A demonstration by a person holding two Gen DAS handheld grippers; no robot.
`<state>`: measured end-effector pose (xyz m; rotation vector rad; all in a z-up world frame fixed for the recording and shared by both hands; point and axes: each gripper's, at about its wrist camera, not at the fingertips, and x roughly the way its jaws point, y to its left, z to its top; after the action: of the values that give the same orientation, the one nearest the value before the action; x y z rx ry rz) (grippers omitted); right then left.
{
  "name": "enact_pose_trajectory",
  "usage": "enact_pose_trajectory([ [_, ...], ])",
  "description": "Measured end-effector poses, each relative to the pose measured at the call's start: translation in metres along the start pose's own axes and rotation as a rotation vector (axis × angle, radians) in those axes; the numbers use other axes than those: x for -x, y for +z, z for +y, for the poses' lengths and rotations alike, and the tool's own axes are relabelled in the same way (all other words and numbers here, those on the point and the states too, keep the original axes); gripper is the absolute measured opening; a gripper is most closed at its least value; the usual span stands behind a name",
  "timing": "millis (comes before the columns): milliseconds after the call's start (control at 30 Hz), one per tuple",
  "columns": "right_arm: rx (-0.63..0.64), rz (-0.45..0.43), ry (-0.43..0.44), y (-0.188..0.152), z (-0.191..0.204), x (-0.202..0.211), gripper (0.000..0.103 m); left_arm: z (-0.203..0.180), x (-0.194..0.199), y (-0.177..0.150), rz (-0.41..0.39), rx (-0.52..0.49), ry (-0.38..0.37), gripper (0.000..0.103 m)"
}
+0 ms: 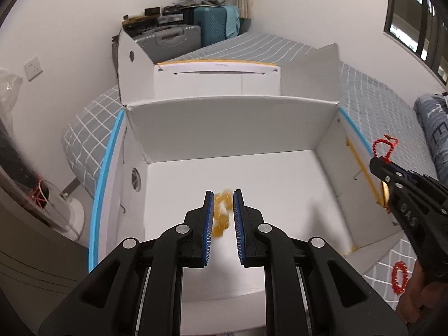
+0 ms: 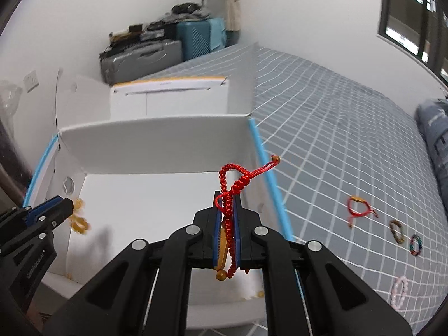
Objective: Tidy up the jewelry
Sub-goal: 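Carry both held bracelets over the white cardboard box, then open the left tool and the right tool to drop both bracelets into the box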
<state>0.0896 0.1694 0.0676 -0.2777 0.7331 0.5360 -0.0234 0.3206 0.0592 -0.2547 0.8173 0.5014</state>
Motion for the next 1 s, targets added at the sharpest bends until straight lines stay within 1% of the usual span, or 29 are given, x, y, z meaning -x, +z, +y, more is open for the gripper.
enact_pose_trajectory([
  [133, 0.020, 0.064, 0.028, -0.001, 0.014, -0.023, 0.007, 0.009, -0.014, 0.000, 0.026, 0.007, 0.016, 0.011],
  [267, 0.017, 0.153, 0.043, -0.003, 0.020, -0.046, 0.006, 0.016, -0.026, 0.000, 0.057, 0.011, 0.028, 0.010],
  [400, 0.022, 0.211, 0.052, -0.006, 0.023, -0.058, 0.006, 0.019, -0.036, -0.001, 0.090, 0.017, 0.034, 0.010],
  [500, 0.016, 0.221, 0.055, -0.008, 0.022, -0.059, 0.007, 0.018, -0.040, -0.001, 0.106, 0.016, 0.033, 0.010],
  [533, 0.016, 0.224, 0.053, -0.008, 0.021, -0.060, 0.009, 0.018, -0.039, -0.001, 0.106, 0.017, 0.036, 0.011],
  [567, 0.011, 0.228, 0.051, -0.008, 0.021, -0.061, 0.009, 0.019, -0.039, -0.001, 0.107, 0.019, 0.037, 0.011],
  [633, 0.009, 0.226, 0.055, -0.008, 0.022, -0.061, 0.011, 0.020, -0.039, -0.001, 0.112, 0.029, 0.035, 0.013],
  [667, 0.010, 0.224, 0.054, -0.007, 0.024, -0.061, 0.013, 0.020, -0.040, 0.000, 0.114, 0.030, 0.032, 0.013],
  [733, 0.012, 0.215, 0.045, -0.006, 0.024, -0.059, 0.023, 0.021, -0.040, 0.001, 0.118, 0.028, 0.035, 0.016],
  [767, 0.013, 0.212, 0.044, -0.006, 0.024, -0.058, 0.025, 0.021, -0.041, 0.000, 0.120, 0.026, 0.037, 0.016],
  [800, 0.015, 0.209, 0.049, -0.006, 0.025, -0.057, 0.030, 0.021, -0.041, 0.001, 0.123, 0.028, 0.035, 0.018],
  [833, 0.017, 0.206, 0.053, -0.006, 0.026, -0.056, 0.033, 0.020, -0.040, 0.001, 0.124, 0.029, 0.035, 0.024],
  [867, 0.021, 0.200, 0.056, -0.005, 0.026, -0.054, 0.035, 0.020, -0.039, 0.001, 0.122, 0.029, 0.039, 0.027],
  [900, 0.021, 0.195, 0.057, -0.005, 0.027, -0.052, 0.040, 0.020, -0.038, 0.001, 0.119, 0.029, 0.043, 0.033],
  [933, 0.021, 0.189, 0.058, -0.005, 0.027, -0.050, 0.046, 0.020, -0.037, 0.001, 0.116, 0.030, 0.045, 0.037],
  [967, 0.020, 0.182, 0.060, -0.004, 0.027, -0.048, 0.049, 0.021, -0.036, 0.002, 0.112, 0.030, 0.046, 0.040],
  [1000, 0.020, 0.175, 0.057, -0.003, 0.026, -0.046, 0.055, 0.020, -0.034, 0.002, 0.107, 0.027, 0.050, 0.045],
])
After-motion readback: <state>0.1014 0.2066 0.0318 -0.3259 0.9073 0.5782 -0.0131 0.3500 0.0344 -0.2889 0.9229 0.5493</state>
